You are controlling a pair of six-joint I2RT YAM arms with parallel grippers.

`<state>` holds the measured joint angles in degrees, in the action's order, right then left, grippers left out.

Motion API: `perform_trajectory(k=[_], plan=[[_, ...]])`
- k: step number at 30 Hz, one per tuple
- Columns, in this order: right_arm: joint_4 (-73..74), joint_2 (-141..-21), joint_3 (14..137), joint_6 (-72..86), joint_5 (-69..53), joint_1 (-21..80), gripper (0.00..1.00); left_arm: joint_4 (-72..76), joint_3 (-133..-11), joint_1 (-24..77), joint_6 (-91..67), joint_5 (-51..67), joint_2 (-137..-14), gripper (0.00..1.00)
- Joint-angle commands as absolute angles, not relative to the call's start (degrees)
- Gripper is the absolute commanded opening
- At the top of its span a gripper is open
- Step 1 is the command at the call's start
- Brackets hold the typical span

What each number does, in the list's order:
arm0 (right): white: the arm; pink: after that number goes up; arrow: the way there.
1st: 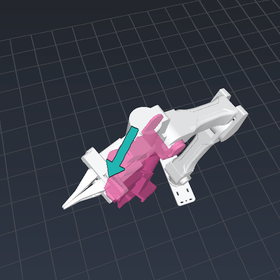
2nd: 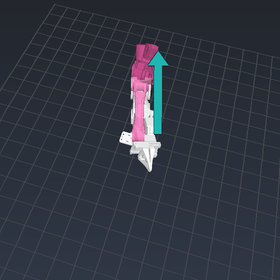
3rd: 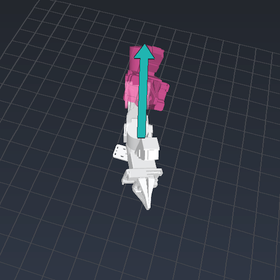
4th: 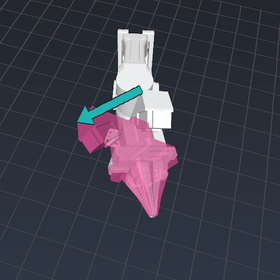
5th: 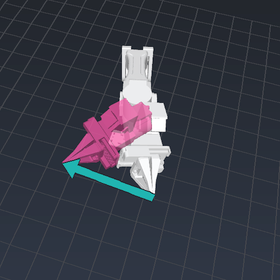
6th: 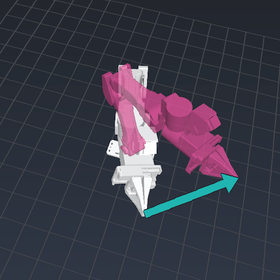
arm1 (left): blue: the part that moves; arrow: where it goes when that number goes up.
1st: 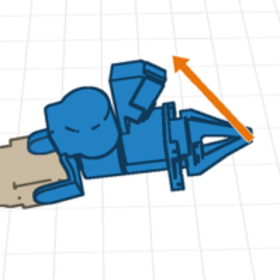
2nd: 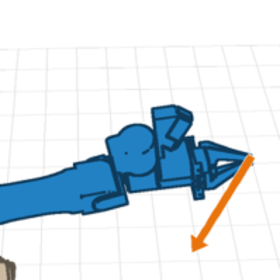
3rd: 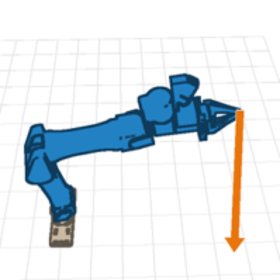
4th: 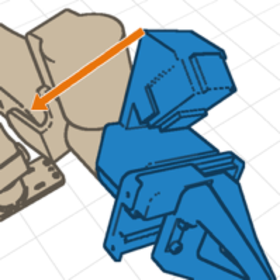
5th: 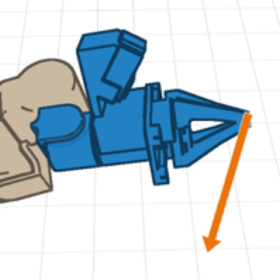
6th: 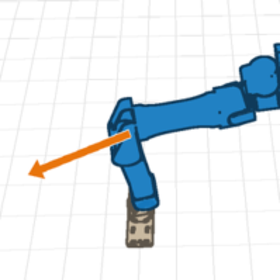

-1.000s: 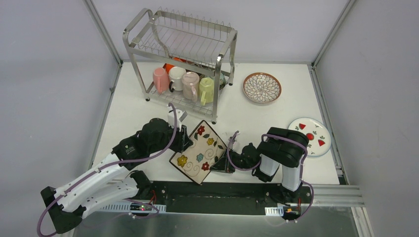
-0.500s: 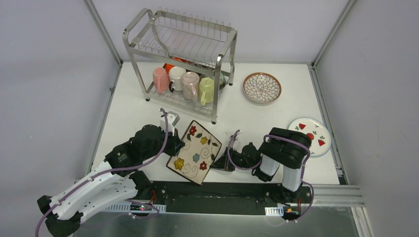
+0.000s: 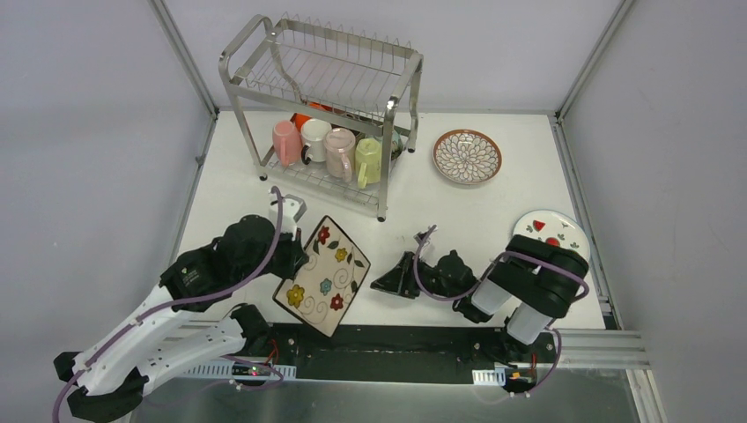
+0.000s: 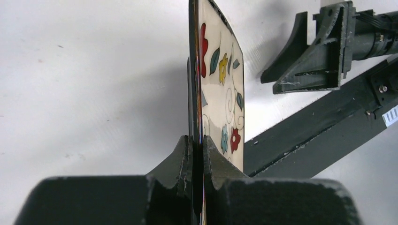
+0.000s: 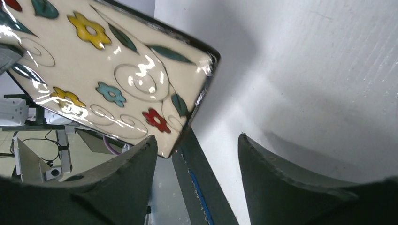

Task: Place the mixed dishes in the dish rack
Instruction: Insert the plate into the dish rack.

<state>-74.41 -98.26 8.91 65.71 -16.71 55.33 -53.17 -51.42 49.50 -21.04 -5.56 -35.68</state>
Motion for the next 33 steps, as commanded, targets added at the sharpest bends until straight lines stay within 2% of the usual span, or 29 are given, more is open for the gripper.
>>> perform_trajectory(k=[1, 3, 5, 6, 11, 17, 20, 22, 33], plan=[[-68.5, -91.1, 8.4, 63.4, -15.1, 55.4, 0.69, -49.2, -60.5, 49.7, -19.8, -11.8, -34.4, 0.0], [-61.5, -86.3, 9.0, 62.8, -15.3, 55.5, 0.75, -50.3, -63.7, 49.7, -18.2, -13.1, -34.8, 0.0], [-51.4, -79.8, 10.0, 61.5, -15.2, 55.9, 0.94, -52.2, -67.0, 49.7, -16.3, -14.1, -35.5, 0.0], [-45.3, -75.8, 10.7, 60.4, -14.6, 56.3, 0.99, -53.4, -68.7, 49.7, -15.8, -15.0, -35.7, 0.0], [-15.1, -51.9, 16.2, 53.2, -8.7, 57.9, 1.0, -56.1, -74.7, 49.7, -13.2, -18.8, -34.1, 0.0], [6.8, -31.9, 18.4, 51.2, -4.6, 57.9, 1.0, -57.2, -82.2, 49.7, -9.3, -22.4, -34.0, 0.0], [11.1, -27.5, 18.6, 51.2, -4.6, 57.9, 1.0, -58.0, -86.6, 49.7, -6.7, -23.0, -35.8, 0.0], [12.7, -26.1, 18.6, 52.3, -0.4, 57.9, 1.0, -57.9, -89.0, 49.7, -5.4, -24.3, -36.4, 0.0], [16.0, -25.0, 20.3, 51.5, -1.9, 57.9, 1.0, -57.6, -107.7, 49.7, 7.4, -28.1, -45.6, 0.0]])
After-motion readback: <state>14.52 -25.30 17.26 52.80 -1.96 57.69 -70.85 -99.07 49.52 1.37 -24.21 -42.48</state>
